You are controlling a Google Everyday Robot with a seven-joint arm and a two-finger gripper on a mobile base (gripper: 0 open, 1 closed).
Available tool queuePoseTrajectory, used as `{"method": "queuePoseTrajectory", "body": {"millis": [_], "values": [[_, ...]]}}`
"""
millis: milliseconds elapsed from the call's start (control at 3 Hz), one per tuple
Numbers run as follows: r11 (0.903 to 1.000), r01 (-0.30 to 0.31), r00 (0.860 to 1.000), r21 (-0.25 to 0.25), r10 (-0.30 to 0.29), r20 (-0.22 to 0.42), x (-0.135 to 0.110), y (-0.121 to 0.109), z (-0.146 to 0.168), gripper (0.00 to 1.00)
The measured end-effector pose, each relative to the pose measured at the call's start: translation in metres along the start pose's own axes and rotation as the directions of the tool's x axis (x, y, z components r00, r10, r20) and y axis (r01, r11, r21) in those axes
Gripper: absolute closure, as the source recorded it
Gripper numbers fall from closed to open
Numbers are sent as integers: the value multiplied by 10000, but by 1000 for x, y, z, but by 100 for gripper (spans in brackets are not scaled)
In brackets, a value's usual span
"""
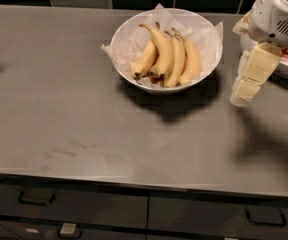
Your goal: Pick banana from white bowl
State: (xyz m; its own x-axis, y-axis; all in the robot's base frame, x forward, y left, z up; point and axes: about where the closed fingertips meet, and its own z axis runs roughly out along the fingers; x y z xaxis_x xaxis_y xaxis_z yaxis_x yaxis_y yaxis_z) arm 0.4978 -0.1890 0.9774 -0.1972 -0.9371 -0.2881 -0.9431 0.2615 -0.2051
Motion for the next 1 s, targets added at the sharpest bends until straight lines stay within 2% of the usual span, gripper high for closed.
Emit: {"method": "queuePoseTrajectory", "body": {"millis": [333,667,1000], "values": [[9999,26,10000,105,-27,60,-2,-2,0,0],[10000,-2,9984,-17,3,566,-18,-15,10,0],[9970,736,9902,-239,-702,1211,-57,-34,19,0]]}}
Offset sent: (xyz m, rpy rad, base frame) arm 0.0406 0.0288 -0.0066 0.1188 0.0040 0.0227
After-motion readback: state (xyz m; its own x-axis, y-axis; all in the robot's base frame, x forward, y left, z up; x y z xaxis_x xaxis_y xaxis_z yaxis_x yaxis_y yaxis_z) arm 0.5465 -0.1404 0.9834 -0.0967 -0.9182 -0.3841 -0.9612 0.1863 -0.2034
